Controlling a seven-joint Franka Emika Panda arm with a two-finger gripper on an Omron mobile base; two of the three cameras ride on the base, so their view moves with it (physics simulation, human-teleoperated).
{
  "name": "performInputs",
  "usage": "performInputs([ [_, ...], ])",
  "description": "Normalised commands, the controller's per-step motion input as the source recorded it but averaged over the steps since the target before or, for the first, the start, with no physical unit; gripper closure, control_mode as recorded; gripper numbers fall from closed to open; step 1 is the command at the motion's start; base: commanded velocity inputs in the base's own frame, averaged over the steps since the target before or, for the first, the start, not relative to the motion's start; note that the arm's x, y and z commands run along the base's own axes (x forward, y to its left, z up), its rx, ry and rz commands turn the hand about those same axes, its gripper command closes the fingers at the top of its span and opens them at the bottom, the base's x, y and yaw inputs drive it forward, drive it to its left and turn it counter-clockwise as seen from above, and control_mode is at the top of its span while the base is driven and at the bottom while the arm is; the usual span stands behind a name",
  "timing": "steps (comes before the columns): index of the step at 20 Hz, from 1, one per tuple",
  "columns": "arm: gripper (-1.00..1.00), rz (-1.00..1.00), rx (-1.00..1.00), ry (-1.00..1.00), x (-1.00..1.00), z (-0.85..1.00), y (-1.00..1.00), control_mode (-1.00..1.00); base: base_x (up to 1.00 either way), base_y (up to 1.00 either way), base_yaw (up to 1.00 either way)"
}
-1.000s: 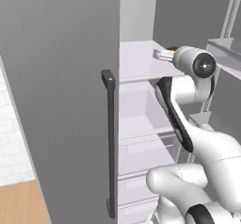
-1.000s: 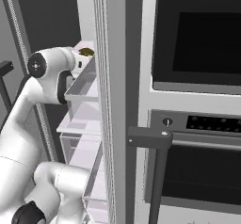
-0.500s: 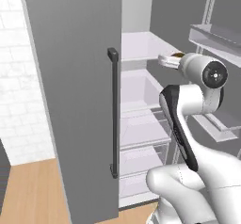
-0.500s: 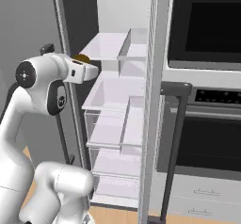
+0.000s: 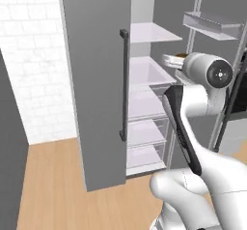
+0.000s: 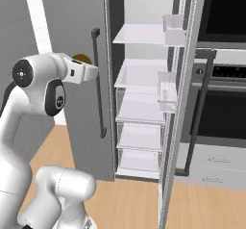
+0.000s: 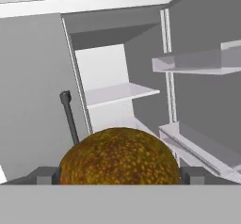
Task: Place one avocado and one steak in each tupperware on the nearby counter, to pack two identical lunches.
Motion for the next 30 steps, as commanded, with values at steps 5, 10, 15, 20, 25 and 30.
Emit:
performInputs([
  [5, 1.0, 0.0, 0.0, 0.0, 0.0, 0.0, 0.0, 1.0, -1.0, -0.19, -0.31],
  [10, 1.0, 0.0, 0.0, 0.0, 0.0, 0.0, 0.0, 1.0, -1.0, -0.33, -0.57],
  [15, 1.0, 0.0, 0.0, 0.0, 0.0, 0.0, 0.0, 1.0, -0.49, -0.69, -0.6],
  [20, 1.0, 0.0, 0.0, 0.0, 0.0, 0.0, 0.0, 1.0, 0.94, -0.86, -0.2],
  [25, 1.0, 0.0, 0.0, 0.0, 0.0, 0.0, 0.0, 1.0, 1.0, -0.38, 0.0],
  [30, 1.0, 0.0, 0.0, 0.0, 0.0, 0.0, 0.0, 1.0, 1.0, -0.18, 0.02],
])
